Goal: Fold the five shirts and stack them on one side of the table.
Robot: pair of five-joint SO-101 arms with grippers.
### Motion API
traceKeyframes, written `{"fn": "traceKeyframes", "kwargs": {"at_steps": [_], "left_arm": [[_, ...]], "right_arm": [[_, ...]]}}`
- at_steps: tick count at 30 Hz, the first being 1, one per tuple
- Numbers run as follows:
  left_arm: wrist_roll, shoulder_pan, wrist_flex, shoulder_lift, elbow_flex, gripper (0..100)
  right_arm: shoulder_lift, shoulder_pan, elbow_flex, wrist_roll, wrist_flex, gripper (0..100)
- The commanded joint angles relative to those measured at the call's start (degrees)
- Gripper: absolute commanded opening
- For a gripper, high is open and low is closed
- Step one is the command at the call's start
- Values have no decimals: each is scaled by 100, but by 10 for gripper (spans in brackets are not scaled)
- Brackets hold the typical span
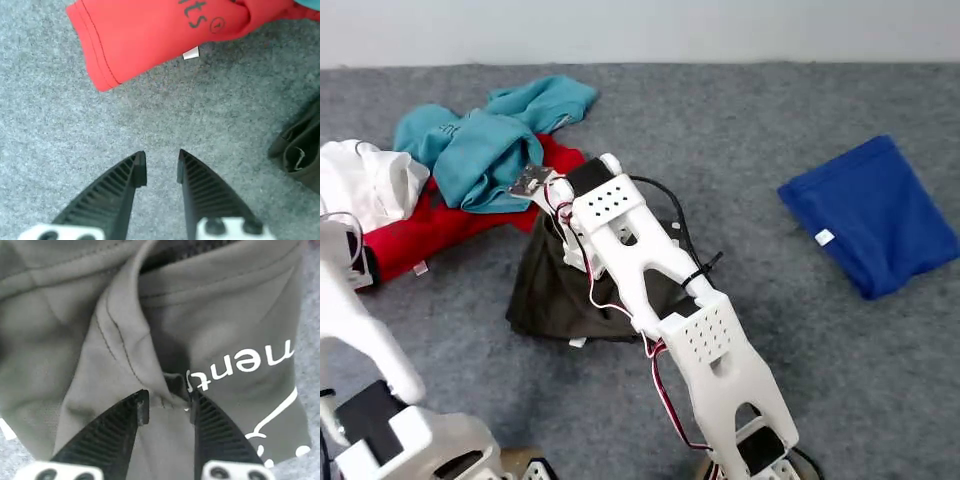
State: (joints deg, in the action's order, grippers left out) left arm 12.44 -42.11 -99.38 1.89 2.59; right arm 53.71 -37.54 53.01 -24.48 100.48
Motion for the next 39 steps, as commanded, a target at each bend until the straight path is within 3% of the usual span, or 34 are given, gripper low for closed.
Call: {"fn": "traceKeyframes", "kwargs": {"at_steps": [1, 15, 20, 30, 39], "left_arm": [[-18, 44, -97, 185, 22, 115], [9, 53, -97, 185, -119, 115], [9, 53, -97, 185, -119, 115], [9, 44, -97, 185, -127, 115], [9, 44, -97, 185, -119, 115]], "right_arm": [[84, 75, 26, 18, 136, 133], [-303, 66, 571, 18, 207, 131], [-303, 40, 413, 18, 207, 55], [-497, 101, 158, -88, 189, 9], [-1402, -541, 387, -79, 207, 13]]}}
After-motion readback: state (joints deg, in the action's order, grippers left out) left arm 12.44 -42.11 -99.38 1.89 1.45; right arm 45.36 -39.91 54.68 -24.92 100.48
